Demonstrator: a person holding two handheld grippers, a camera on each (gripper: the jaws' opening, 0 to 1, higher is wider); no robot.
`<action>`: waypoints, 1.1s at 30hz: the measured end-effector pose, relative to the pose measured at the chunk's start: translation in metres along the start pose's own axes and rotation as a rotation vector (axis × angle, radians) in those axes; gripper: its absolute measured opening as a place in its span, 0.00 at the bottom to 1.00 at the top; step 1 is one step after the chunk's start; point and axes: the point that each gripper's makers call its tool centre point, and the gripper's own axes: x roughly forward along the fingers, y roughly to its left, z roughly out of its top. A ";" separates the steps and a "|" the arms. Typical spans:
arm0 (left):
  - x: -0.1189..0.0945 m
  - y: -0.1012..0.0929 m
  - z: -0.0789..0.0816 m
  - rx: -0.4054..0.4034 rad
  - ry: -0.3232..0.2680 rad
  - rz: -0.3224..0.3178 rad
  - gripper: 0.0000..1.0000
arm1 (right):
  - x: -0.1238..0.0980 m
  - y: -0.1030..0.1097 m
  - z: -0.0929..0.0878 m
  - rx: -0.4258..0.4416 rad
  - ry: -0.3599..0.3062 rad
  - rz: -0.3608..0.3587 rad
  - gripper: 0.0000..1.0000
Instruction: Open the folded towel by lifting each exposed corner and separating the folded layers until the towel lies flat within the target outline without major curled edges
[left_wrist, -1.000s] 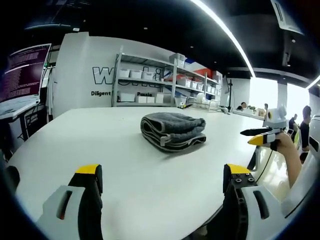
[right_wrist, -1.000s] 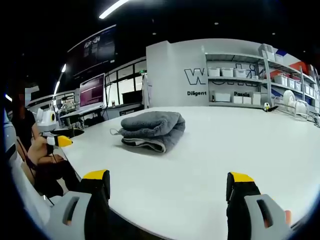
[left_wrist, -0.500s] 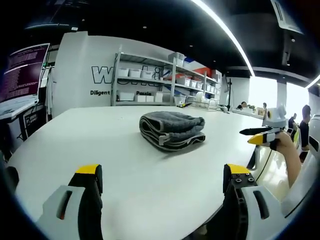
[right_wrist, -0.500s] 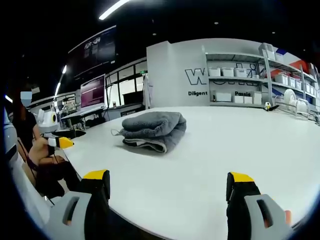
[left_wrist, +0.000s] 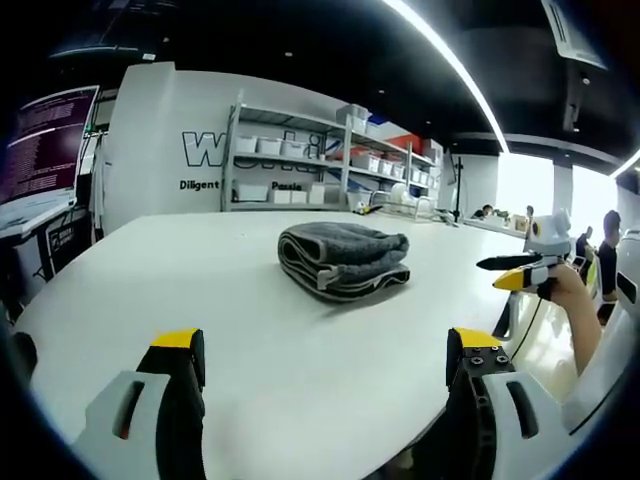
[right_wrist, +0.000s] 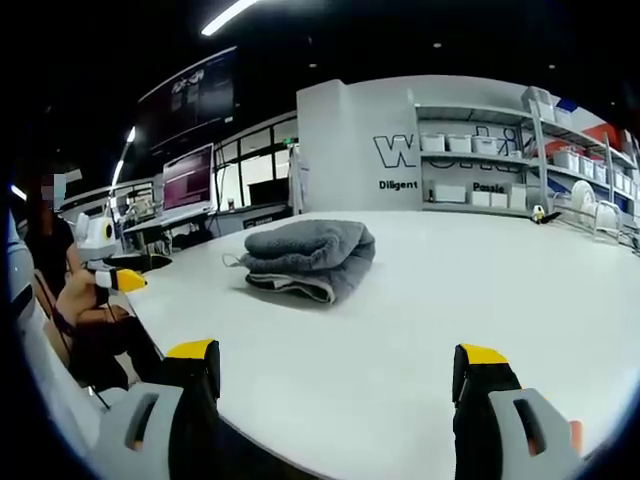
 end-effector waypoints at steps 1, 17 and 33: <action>0.000 0.000 0.000 0.001 0.002 0.000 0.99 | 0.001 -0.001 0.001 -0.004 0.000 0.001 0.99; 0.003 0.000 0.001 0.007 0.002 0.001 0.99 | 0.035 0.002 0.032 -0.318 0.067 0.111 0.99; 0.002 -0.006 -0.008 0.006 0.018 -0.021 0.99 | 0.100 -0.017 0.074 -0.932 0.014 0.000 0.86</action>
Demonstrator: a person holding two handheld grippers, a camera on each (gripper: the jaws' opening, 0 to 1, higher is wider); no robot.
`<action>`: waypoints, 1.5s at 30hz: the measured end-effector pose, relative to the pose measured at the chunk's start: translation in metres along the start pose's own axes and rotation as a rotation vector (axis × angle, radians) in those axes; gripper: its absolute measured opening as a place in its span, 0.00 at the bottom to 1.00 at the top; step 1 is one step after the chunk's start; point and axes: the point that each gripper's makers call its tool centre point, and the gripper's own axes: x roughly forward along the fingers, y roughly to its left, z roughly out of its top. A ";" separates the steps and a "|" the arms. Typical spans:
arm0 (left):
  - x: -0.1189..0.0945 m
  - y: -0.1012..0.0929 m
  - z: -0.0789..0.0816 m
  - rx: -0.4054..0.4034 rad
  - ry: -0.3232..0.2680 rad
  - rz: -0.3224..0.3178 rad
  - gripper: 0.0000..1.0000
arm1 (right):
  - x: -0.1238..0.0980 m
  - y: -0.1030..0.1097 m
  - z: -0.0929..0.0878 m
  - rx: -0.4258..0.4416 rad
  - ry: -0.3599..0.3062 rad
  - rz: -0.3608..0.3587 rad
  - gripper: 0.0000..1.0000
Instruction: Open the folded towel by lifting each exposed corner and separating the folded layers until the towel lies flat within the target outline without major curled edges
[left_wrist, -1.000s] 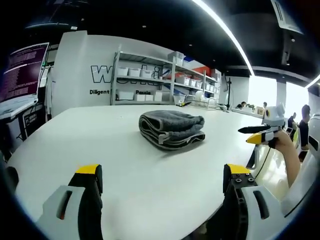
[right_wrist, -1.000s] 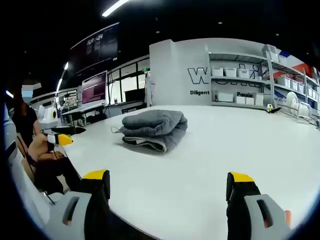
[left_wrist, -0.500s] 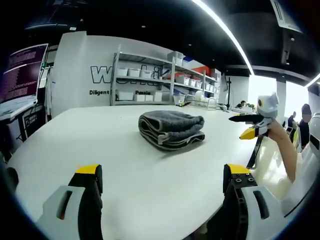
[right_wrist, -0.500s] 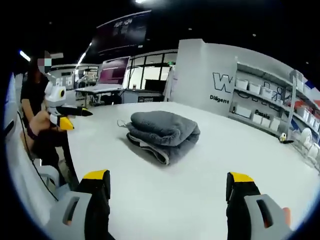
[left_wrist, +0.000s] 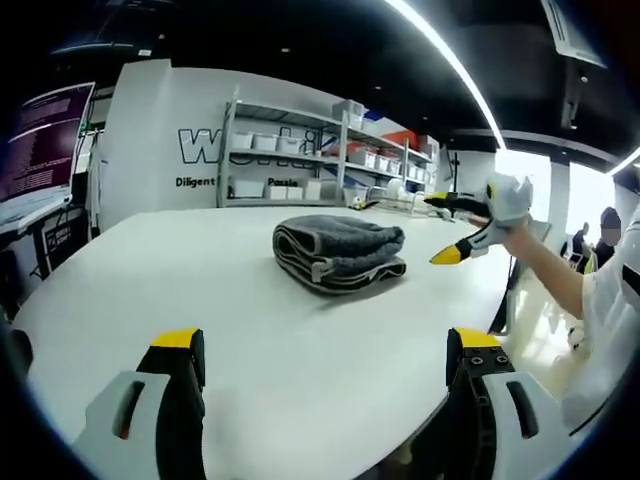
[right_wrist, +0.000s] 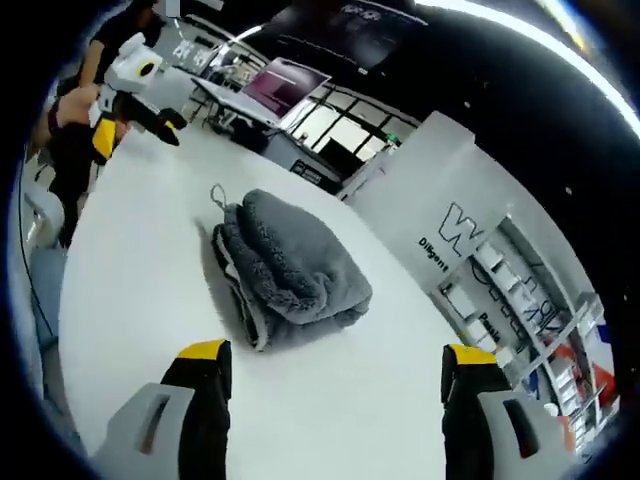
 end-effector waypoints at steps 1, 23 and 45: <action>0.000 0.000 -0.001 0.000 0.002 -0.001 0.99 | 0.003 -0.001 0.000 -0.021 -0.002 -0.006 0.85; -0.007 0.004 -0.005 -0.021 -0.002 -0.004 0.99 | 0.044 0.018 0.037 -0.415 -0.158 0.009 0.51; -0.006 0.002 -0.008 -0.039 -0.002 -0.011 0.99 | 0.057 0.059 0.043 -0.222 -0.126 0.316 0.09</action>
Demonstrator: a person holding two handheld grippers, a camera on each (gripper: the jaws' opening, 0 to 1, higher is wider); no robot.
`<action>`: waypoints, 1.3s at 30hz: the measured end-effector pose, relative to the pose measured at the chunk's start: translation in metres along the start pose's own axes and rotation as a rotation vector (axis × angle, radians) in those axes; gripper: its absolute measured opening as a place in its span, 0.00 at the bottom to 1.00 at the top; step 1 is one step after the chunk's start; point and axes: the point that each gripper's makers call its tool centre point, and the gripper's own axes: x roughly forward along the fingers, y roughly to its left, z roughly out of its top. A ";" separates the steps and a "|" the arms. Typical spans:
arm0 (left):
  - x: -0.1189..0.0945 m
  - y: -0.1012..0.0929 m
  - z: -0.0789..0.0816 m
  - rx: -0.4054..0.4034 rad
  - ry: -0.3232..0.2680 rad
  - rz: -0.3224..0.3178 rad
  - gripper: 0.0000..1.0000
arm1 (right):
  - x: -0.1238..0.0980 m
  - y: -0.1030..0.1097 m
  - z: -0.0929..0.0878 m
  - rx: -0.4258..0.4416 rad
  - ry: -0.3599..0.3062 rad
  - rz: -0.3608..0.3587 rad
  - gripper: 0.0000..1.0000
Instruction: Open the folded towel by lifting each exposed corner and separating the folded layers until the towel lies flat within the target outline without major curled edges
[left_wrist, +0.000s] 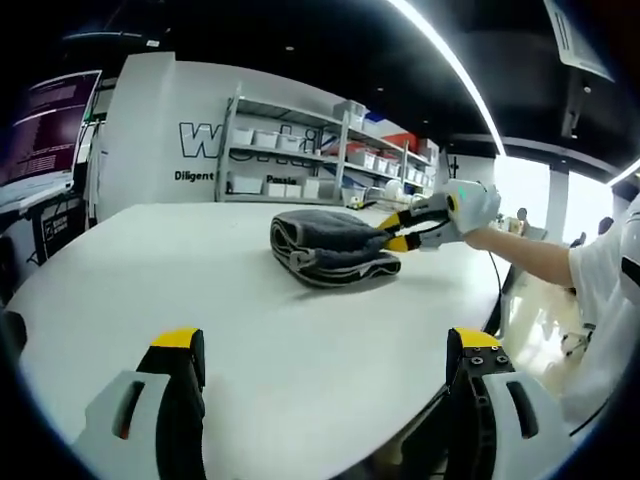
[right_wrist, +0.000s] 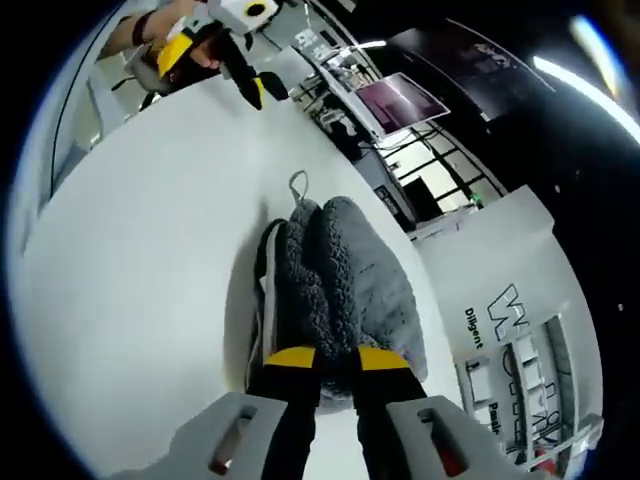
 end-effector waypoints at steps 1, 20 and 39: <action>0.000 0.000 0.000 -0.003 -0.001 0.000 0.99 | 0.000 0.000 0.001 0.017 -0.004 0.008 0.08; -0.010 0.009 0.000 -0.023 -0.020 0.023 0.97 | 0.024 -0.054 0.055 0.634 -0.145 0.159 0.06; -0.013 0.006 0.000 -0.015 -0.017 0.024 0.99 | 0.039 -0.137 0.035 0.943 -0.190 0.056 0.06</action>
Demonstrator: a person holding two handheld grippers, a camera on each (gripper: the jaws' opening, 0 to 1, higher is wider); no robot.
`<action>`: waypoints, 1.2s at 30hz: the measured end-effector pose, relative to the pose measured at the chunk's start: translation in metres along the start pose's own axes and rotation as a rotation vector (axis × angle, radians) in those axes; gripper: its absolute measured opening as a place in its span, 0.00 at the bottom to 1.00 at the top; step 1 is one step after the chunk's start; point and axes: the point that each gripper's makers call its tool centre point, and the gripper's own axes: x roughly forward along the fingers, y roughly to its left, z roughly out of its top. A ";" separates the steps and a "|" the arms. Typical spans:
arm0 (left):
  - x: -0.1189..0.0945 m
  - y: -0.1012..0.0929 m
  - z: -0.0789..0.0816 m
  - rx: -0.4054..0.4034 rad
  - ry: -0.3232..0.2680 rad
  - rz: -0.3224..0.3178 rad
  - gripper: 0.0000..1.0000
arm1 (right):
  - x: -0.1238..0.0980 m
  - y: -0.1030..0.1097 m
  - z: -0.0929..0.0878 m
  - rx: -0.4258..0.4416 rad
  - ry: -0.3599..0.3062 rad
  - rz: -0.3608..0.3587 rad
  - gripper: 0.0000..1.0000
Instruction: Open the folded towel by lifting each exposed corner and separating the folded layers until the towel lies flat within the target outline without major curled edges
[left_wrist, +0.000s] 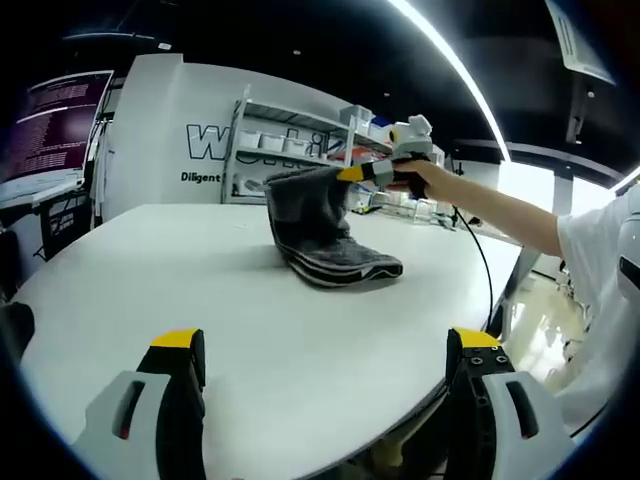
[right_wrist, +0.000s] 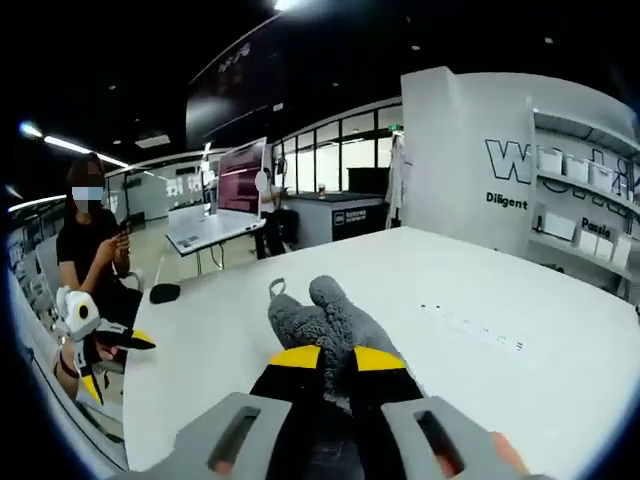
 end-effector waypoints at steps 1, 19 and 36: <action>0.000 0.000 0.000 0.001 0.000 0.001 0.99 | 0.000 -0.005 0.001 0.007 -0.002 -0.007 0.06; -0.005 0.000 0.000 0.002 0.002 0.013 0.99 | -0.021 -0.070 0.006 0.168 -0.049 -0.151 0.05; -0.010 0.002 -0.002 -0.010 -0.008 0.018 0.99 | -0.055 -0.113 -0.009 0.324 -0.090 -0.309 0.05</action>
